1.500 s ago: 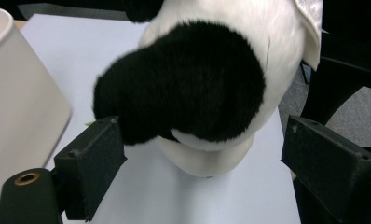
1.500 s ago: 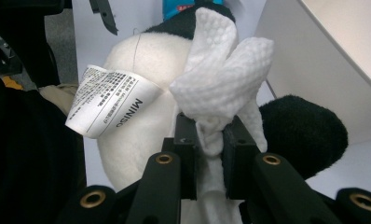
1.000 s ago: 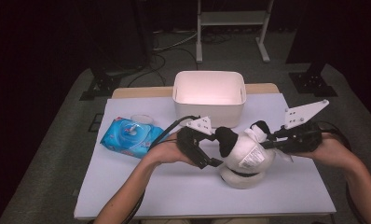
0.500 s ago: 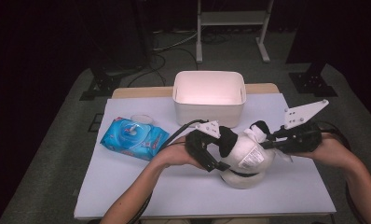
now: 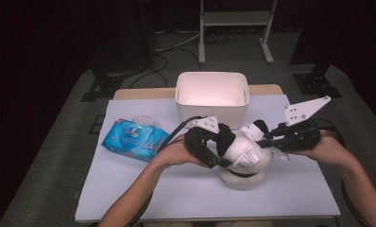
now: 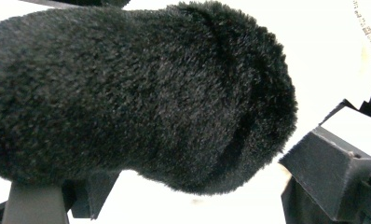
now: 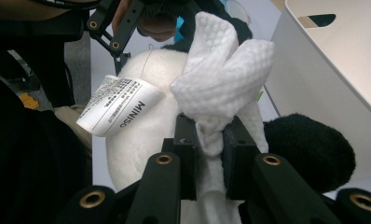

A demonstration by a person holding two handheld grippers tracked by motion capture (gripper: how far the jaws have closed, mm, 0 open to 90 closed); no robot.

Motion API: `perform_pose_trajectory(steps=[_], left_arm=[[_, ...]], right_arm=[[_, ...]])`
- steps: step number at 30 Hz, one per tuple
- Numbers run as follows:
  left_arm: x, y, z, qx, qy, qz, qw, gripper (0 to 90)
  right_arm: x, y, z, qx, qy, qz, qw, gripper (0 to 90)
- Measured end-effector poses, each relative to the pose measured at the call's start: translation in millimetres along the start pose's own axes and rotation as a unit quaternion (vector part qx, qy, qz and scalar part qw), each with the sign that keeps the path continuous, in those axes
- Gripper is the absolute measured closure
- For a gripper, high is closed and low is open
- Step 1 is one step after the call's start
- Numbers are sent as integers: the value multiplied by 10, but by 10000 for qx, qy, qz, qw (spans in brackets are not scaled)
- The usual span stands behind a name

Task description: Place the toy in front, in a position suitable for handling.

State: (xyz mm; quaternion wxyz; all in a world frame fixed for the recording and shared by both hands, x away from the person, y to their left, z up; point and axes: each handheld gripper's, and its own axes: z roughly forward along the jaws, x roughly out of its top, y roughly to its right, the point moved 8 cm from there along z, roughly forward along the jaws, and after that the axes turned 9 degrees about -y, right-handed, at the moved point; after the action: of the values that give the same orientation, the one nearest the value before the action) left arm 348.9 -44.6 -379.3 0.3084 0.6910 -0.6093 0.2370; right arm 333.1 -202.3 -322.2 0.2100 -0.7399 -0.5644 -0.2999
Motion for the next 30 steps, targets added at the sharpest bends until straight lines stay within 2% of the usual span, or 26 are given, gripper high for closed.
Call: perform_pose_trajectory(steps=[5,6,11,26,30], left_arm=[[9,8,-100,91,16,33,10000,151],[0,5,-162,162,-47,99,9998,151],[-39,15,-252,234,-152,95,9996,152],[-91,89,-421,273,-321,107,9991,151],[-127,63,-393,242,-206,71,9995,150]], right_arm=[[49,-5,41,75,49,-20,10000,777],[65,-6,76,106,47,-28,9999,777],[131,-33,149,247,132,-45,9996,777],[262,-139,272,448,185,-217,9986,775],[258,-133,312,441,160,-218,9987,775]])
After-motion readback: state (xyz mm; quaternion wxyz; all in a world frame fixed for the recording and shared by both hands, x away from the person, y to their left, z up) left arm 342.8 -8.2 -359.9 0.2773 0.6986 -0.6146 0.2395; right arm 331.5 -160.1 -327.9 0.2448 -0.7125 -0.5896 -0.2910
